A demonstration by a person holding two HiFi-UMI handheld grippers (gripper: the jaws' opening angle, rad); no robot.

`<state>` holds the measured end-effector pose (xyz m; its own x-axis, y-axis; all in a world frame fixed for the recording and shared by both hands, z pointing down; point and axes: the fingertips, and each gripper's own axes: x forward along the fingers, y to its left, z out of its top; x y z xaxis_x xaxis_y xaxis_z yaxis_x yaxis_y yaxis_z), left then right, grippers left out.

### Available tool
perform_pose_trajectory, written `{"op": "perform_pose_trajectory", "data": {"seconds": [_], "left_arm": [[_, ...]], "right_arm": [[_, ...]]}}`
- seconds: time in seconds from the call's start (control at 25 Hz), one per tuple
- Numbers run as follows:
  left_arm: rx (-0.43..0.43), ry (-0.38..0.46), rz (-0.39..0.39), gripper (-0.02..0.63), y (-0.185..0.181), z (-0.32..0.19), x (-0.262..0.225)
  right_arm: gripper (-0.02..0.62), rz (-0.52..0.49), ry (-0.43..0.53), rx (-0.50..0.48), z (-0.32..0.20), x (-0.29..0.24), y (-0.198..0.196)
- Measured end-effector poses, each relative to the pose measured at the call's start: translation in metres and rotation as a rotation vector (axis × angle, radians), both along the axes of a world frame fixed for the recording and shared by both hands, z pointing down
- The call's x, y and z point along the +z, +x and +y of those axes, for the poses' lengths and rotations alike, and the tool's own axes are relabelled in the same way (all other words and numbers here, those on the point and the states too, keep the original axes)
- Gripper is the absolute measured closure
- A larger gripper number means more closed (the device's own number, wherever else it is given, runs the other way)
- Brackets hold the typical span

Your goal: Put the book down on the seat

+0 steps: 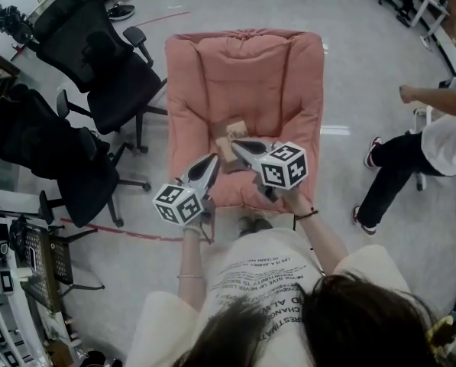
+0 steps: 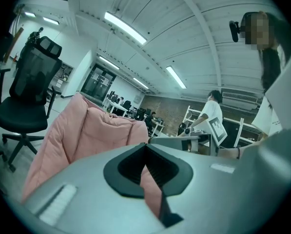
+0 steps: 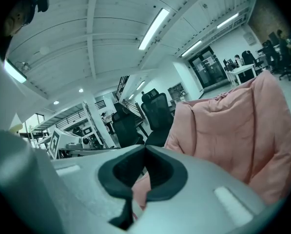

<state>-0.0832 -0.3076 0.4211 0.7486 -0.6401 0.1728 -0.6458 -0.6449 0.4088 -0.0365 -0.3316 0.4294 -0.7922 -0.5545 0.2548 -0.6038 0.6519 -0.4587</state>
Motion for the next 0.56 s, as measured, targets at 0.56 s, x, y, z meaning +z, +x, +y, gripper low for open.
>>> {"op": "perform_pose_trajectory", "data": {"seconds": [0.56], "left_arm": [[-0.007, 0.024, -0.008, 0.609, -0.002, 0.005, -0.009]], "right_arm": [[0.594, -0.004, 0.037, -0.025, 0.007, -0.013, -0.004]]}}
